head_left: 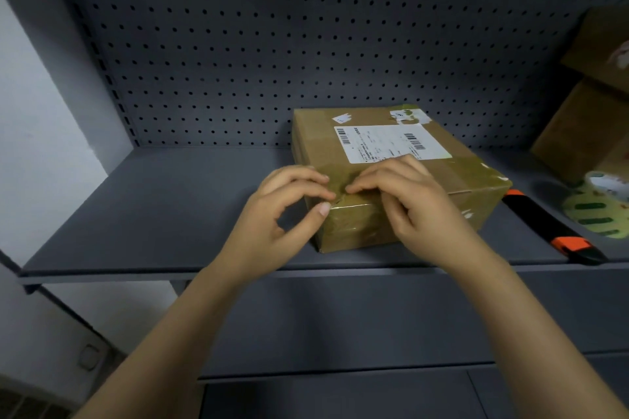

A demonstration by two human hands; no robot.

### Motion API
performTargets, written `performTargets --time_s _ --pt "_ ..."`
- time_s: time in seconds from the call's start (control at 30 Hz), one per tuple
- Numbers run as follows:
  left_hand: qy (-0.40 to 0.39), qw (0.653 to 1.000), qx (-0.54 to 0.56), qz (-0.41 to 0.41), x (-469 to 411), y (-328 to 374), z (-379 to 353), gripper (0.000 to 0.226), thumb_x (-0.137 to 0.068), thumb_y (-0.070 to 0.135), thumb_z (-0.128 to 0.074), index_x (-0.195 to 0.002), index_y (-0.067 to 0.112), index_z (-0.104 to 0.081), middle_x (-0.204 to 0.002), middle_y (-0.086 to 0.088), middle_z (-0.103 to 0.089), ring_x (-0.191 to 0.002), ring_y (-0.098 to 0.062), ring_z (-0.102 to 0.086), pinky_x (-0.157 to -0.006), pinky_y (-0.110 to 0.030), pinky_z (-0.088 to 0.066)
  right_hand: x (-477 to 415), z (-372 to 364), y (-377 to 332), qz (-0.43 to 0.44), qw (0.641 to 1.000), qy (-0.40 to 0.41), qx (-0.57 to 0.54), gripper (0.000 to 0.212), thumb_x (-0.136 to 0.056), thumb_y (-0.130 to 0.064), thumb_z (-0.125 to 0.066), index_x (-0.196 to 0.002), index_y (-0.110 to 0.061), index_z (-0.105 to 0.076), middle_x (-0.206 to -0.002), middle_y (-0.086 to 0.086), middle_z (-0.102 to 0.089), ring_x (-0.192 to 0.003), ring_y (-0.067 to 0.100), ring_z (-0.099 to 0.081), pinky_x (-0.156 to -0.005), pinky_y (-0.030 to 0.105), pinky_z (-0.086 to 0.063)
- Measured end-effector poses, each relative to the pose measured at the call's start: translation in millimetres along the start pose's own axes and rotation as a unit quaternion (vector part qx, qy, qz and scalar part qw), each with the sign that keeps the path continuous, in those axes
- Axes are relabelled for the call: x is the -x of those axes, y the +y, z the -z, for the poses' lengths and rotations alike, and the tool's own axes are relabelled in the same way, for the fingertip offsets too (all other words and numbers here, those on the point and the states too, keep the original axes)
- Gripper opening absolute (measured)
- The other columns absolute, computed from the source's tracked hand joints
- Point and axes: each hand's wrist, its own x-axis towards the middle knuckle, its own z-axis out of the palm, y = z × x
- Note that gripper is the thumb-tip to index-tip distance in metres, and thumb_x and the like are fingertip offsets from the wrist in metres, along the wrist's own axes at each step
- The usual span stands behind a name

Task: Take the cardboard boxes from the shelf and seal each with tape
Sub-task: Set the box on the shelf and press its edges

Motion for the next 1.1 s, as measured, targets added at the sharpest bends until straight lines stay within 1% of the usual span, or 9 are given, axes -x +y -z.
performTargets --time_s 0.07,0.17,0.3,0.47,0.6,0.8,0.93,1.0,1.1 --pt "-0.015 0.997 -0.054 -0.059 1 -1 1 0.019 -0.095 0.024 -0.060 -0.107 0.014 -0.072 -0.115 0.003 -0.064 -0.121 -0.010 -0.056 -0.104 -0.027 -0.042 2 -4 -3 -0.001 1.000 0.003 0.021 0.047 -0.084 0.009 -0.041 -0.108 -0.018 -0.070 -0.106 -0.005 -0.062 -0.099 0.021 -0.053 -0.089 0.040 -0.044" --pt "-0.027 0.982 -0.142 -0.122 1 -9 0 0.024 -0.097 0.029 -0.060 -0.107 0.011 -0.071 -0.112 0.000 -0.063 -0.118 -0.016 -0.058 -0.101 -0.035 -0.045 4 -9 -6 -0.004 0.998 -0.001 0.057 0.047 -0.082 0.004 -0.037 -0.108 -0.019 -0.069 -0.106 -0.004 -0.060 -0.097 0.023 -0.052 -0.086 0.043 -0.044" --pt "-0.026 0.974 -0.170 -0.149 -2 -18 -6 0.026 -0.099 0.028 -0.056 -0.106 0.008 -0.071 -0.113 -0.002 -0.058 -0.113 -0.025 -0.057 -0.098 -0.037 -0.045 -1 -11 -5 0.006 0.997 -0.012 0.081 0.046 -0.081 0.000 -0.033 -0.103 -0.018 -0.069 -0.102 -0.003 -0.061 -0.090 0.024 -0.049 -0.080 0.042 -0.045" --pt "-0.024 0.992 -0.080 -0.099 3 -18 -12 0.021 -0.098 0.033 -0.054 -0.112 0.018 -0.059 -0.117 0.006 -0.054 -0.123 -0.018 -0.051 -0.108 -0.025 -0.034 1 -9 -6 -0.005 0.998 0.005 0.058 0.046 -0.080 0.002 -0.034 -0.104 -0.018 -0.067 -0.104 -0.007 -0.062 -0.089 0.022 -0.048 -0.081 0.037 -0.043" --pt "0.013 0.998 -0.017 -0.055 8 -14 -14 0.025 -0.097 0.040 -0.055 -0.115 0.023 -0.055 -0.121 0.021 -0.051 -0.129 -0.006 -0.048 -0.108 -0.022 -0.035 1 -11 -9 -0.021 0.999 0.025 0.034 0.041 -0.081 0.002 -0.034 -0.100 -0.015 -0.066 -0.102 -0.007 -0.063 -0.089 0.023 -0.050 -0.081 0.041 -0.045" --pt "0.013 0.993 -0.079 -0.084 9 -15 -17 0.023 -0.097 0.026 -0.057 -0.106 0.010 -0.070 -0.117 0.006 -0.056 -0.125 -0.012 -0.050 -0.108 -0.021 -0.033 2 -13 -5 0.001 0.997 0.018 0.076 0.044 -0.084 0.002 -0.037 -0.104 -0.019 -0.071 -0.104 -0.006 -0.062 -0.089 0.024 -0.050 -0.079 0.042 -0.045" --pt "-0.015 0.995 -0.080 -0.059 7 -8 -12 0.022 -0.097 0.028 -0.056 -0.107 0.011 -0.066 -0.116 0.007 -0.055 -0.125 -0.012 -0.049 -0.107 -0.016 -0.031 -1 -12 -8 -0.006 0.997 0.012 0.070 0.044 -0.083 0.002 -0.034 -0.103 -0.017 -0.068 -0.104 -0.006 -0.062 -0.089 0.023 -0.049 -0.080 0.040 -0.046" --pt "-0.031 0.995 -0.087 -0.045 4 -2 -6 0.021 -0.097 0.031 -0.056 -0.106 0.014 -0.064 -0.114 0.007 -0.056 -0.122 -0.013 -0.051 -0.103 -0.017 -0.035 -1 -10 -10 -0.013 0.999 0.021 0.042 0.039 -0.085 0.005 -0.037 -0.100 -0.013 -0.068 -0.102 -0.004 -0.064 -0.091 0.024 -0.053 -0.082 0.038 -0.046" --pt "-0.055 0.989 -0.131 -0.043 -4 12 4 0.025 -0.096 0.038 -0.055 -0.104 0.016 -0.064 -0.106 0.009 -0.057 -0.107 -0.012 -0.055 -0.090 -0.026 -0.045 3 -1 -14 -0.047 0.997 0.057 0.036 0.028 -0.084 0.010 -0.049 -0.094 -0.009 -0.068 -0.097 0.000 -0.063 -0.093 0.021 -0.056 -0.083 0.032 -0.045"
